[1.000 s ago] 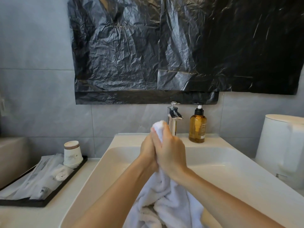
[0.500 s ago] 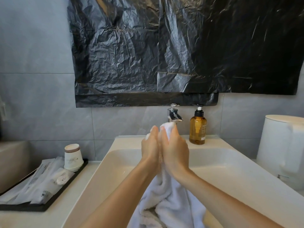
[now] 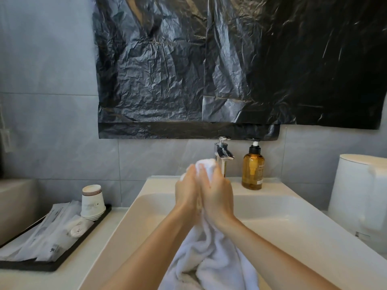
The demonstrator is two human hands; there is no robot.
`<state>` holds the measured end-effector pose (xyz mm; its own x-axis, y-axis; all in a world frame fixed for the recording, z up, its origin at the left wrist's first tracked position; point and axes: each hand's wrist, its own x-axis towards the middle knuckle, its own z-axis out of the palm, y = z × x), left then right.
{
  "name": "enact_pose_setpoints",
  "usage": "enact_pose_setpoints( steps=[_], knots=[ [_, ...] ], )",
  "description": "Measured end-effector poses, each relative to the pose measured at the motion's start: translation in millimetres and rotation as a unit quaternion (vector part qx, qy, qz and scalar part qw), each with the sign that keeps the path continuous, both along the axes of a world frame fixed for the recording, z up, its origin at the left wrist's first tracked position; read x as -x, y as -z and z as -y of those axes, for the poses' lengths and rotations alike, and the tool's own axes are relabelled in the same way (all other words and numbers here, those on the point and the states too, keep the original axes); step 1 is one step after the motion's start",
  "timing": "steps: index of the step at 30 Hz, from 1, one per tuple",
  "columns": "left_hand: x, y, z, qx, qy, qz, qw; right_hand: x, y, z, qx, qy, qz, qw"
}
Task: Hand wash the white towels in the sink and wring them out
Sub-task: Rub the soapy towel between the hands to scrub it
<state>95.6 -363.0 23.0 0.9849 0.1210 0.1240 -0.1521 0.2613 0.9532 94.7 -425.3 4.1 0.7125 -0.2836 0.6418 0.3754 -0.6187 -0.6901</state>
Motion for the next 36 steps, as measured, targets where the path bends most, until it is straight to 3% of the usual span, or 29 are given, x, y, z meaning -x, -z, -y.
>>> enact_pose_setpoints(
  steps=[3, 6, 8, 12, 15, 17, 22, 23, 27, 29, 32, 34, 36],
  knots=[
    [1.4, 2.8, 8.1, 0.017, 0.049, -0.017, 0.999, -2.0, 0.8, 10.0, -0.07, 0.035, -0.018, 0.997],
    [-3.0, 3.8, 4.2, 0.008, 0.007, 0.016, 1.0, 10.9, 15.3, -4.1, 0.063, 0.03, 0.062, 0.996],
    [-2.9, 3.2, 0.2, 0.01, -0.002, 0.027, 1.0, 8.6, 13.1, -11.1, 0.076, 0.019, 0.06, 0.995],
    [0.2, 3.7, 8.3, 0.041, 0.059, -0.015, 0.997, -9.3, -5.9, 9.6, -0.119, 0.04, -0.049, 0.991],
    [-4.6, 3.0, 8.8, 0.013, 0.013, -0.004, 1.0, 11.7, 2.9, 6.5, -0.004, 0.036, -0.015, 0.999],
    [-9.4, 1.9, -1.8, -0.015, -0.041, 0.002, 0.999, 20.1, 10.3, -9.0, 0.043, -0.021, 0.003, 0.999],
    [-0.3, 2.9, 0.3, -0.002, 0.029, -0.03, 0.999, -7.7, -3.9, 2.8, -0.14, 0.007, -0.093, 0.986],
    [0.6, 3.3, 3.8, -0.026, 0.033, -0.019, 0.999, -3.9, -1.6, 6.7, -0.132, 0.024, -0.085, 0.987],
    [-12.3, -1.1, -12.6, -0.028, -0.039, -0.013, 0.999, 21.3, 17.7, -16.4, 0.128, -0.029, 0.023, 0.991],
    [-13.0, 1.0, -17.8, 0.009, -0.034, -0.034, 0.999, 12.2, 12.2, -23.2, 0.091, -0.025, -0.016, 0.995],
    [-5.5, 6.1, 0.4, 0.022, 0.039, -0.046, 0.998, -7.7, -3.4, 1.0, -0.092, 0.023, -0.075, 0.993],
    [-3.0, 7.3, 11.1, -0.012, 0.057, -0.036, 0.998, -1.9, -0.1, 14.6, -0.075, 0.049, -0.047, 0.995],
    [-9.2, 6.2, 8.2, -0.028, 0.011, -0.026, 0.999, 10.9, 8.9, 6.4, 0.022, 0.032, -0.015, 0.999]
  ],
)
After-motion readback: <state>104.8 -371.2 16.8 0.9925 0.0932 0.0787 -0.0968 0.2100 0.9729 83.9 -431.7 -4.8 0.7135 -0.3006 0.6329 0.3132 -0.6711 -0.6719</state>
